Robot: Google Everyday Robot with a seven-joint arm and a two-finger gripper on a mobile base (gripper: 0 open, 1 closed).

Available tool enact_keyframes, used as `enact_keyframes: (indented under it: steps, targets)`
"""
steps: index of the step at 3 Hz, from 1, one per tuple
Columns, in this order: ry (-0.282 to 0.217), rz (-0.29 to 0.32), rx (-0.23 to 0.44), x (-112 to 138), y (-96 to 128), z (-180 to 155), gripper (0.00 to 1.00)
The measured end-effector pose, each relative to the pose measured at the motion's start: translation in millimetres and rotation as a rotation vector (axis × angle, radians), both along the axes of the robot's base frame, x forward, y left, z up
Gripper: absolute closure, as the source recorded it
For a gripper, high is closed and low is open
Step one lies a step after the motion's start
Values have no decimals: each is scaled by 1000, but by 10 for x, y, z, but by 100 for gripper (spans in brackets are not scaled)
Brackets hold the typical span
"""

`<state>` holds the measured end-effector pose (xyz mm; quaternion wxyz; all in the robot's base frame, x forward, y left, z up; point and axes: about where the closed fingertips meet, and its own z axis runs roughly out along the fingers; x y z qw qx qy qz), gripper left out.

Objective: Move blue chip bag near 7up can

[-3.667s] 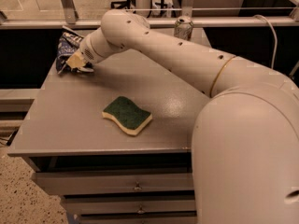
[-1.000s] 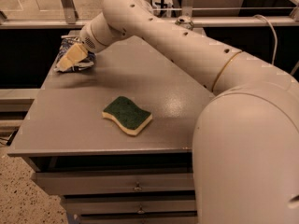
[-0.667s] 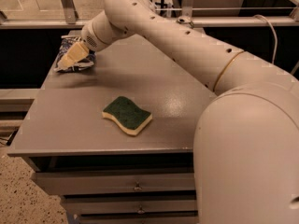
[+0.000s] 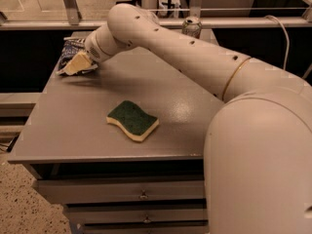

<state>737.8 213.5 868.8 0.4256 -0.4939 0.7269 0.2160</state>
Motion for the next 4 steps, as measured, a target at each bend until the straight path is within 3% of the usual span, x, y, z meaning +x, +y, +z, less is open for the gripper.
enact_keyframes:
  steps: [1, 3, 4]
  targets:
    - [-1, -10, 8, -17, -5, -34, 47]
    - [-73, -38, -12, -62, -222, 324, 94]
    - [-135, -60, -31, -131, -378, 621, 100]
